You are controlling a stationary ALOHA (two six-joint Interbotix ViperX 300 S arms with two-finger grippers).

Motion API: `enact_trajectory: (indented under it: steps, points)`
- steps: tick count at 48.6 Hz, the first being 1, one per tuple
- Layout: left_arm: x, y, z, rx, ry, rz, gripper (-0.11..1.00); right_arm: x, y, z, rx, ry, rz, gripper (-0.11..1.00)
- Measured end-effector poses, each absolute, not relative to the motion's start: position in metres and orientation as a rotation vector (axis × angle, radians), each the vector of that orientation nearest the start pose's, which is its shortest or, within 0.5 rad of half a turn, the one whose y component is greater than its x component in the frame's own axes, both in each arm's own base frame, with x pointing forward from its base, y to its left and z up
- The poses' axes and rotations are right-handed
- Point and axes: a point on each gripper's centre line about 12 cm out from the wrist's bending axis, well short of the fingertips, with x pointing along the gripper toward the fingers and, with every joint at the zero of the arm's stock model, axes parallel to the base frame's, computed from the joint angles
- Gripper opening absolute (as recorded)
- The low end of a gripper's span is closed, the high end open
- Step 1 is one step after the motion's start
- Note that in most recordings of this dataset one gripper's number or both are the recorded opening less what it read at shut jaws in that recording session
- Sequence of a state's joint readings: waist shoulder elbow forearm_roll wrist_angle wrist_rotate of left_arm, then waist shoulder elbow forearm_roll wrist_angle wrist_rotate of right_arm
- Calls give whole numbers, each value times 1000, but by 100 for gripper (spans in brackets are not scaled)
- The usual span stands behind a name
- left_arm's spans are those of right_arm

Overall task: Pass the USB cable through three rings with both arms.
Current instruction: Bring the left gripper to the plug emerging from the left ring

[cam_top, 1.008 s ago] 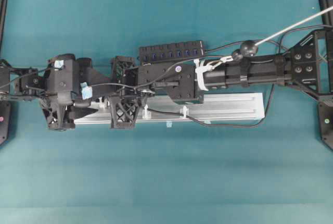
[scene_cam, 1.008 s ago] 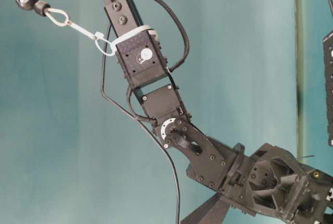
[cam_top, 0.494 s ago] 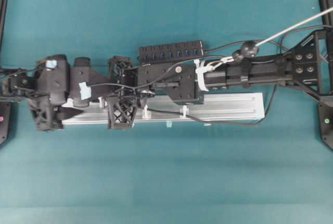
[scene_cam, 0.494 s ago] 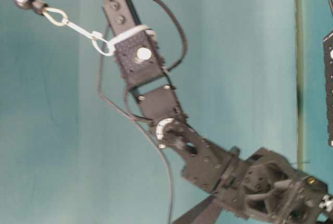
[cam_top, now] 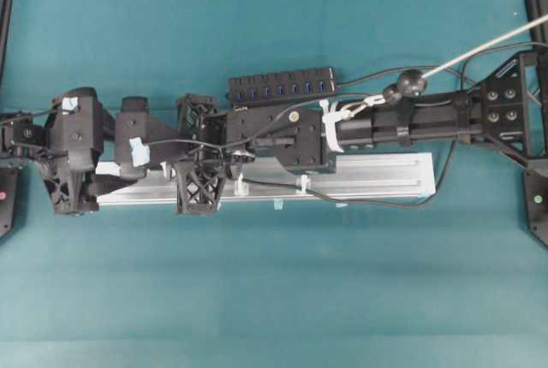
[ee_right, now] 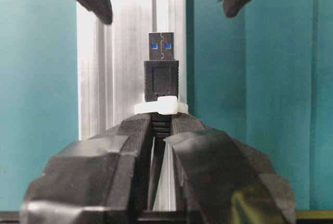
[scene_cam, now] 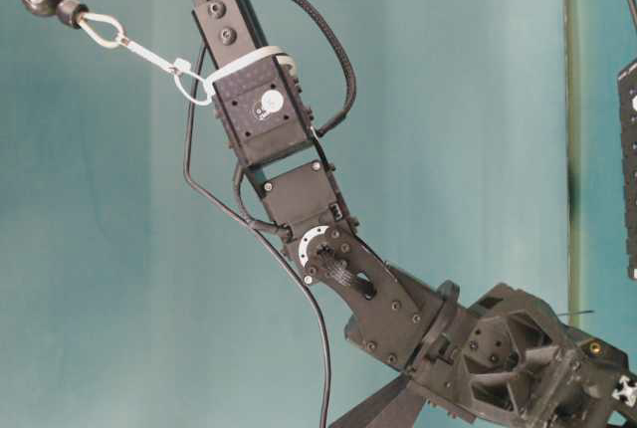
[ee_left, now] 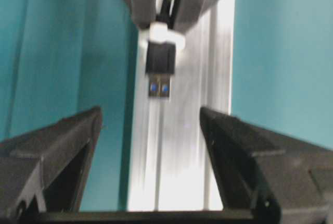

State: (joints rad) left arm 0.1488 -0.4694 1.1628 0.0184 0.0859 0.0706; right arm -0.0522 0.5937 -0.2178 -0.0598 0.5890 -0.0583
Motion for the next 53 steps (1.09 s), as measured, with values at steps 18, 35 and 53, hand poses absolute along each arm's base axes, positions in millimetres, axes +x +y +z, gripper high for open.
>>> enact_trajectory:
  steps: [18, 35, 53]
  points:
    - [243, 36, 132, 29, 771, 106, 80, 564, -33, 136, -91, 954, -27, -8]
    - [248, 37, 126, 29, 757, 107, 55, 564, -33, 136, -83, 950, -26, -8]
    - [248, 37, 125, 30, 757, 107, 22, 564, -33, 136, -79, 952, -27, -8]
